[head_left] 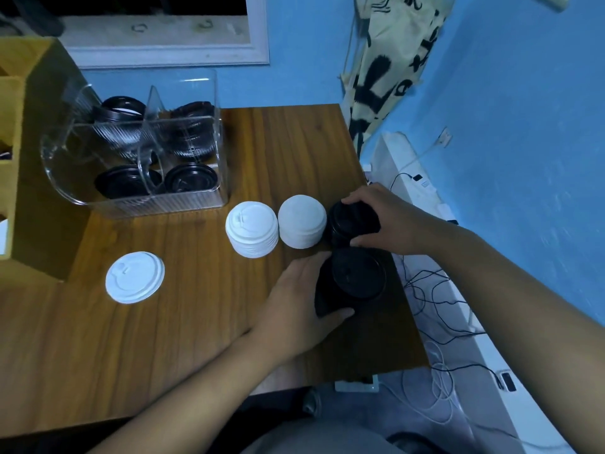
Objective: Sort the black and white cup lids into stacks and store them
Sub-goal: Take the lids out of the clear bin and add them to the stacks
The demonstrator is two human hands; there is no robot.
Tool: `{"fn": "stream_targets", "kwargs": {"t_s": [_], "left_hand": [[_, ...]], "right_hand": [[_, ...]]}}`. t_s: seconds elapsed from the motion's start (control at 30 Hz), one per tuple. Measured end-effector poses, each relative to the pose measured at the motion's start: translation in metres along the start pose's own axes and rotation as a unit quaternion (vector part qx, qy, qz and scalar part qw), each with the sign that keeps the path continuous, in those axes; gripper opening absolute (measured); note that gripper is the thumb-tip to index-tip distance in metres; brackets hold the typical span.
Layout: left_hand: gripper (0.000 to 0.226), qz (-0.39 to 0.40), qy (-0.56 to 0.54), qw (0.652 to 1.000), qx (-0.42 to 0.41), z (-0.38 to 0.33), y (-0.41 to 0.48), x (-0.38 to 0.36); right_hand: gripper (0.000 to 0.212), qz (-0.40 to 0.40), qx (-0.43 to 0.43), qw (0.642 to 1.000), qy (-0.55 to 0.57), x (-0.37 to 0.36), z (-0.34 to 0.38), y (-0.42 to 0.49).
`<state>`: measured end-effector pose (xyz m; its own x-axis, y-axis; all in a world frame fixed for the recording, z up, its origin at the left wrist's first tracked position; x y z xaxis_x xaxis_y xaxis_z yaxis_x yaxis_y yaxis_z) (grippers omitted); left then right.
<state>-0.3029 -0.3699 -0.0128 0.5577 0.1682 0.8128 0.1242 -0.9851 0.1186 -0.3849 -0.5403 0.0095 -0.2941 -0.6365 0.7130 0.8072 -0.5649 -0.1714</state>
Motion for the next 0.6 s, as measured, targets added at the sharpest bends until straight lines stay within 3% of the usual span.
{"fn": "stream_targets", "kwargs": {"t_s": [0.33,0.53,0.6], "left_hand": [[0.082,0.001,0.004,1.000,-0.007,0.000,-0.001,-0.001],[0.081,-0.004,0.013,1.000,-0.001,0.001,0.000,-0.001],[0.081,-0.005,0.015,1.000,-0.002,0.000,-0.001,0.000]], "right_hand": [[0.077,-0.043,0.003,0.997,0.061,0.004,-0.004,0.002],[0.072,-0.205,0.021,0.964,0.168,0.048,0.010,-0.058],[0.074,-0.155,0.033,0.970,0.184,0.034,0.027,-0.077]]}}
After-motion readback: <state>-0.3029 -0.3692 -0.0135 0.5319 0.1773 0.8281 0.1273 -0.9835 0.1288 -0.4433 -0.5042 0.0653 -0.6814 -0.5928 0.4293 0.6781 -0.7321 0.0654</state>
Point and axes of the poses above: each hand's wrist, its own y-axis towards the middle knuckle, its own x-axis out of the back of the hand, z = x × y, the point moved 10 cm from there along y, towards the middle knuckle, and after that the axes turned 10 degrees about y, right-handed, at the moved point
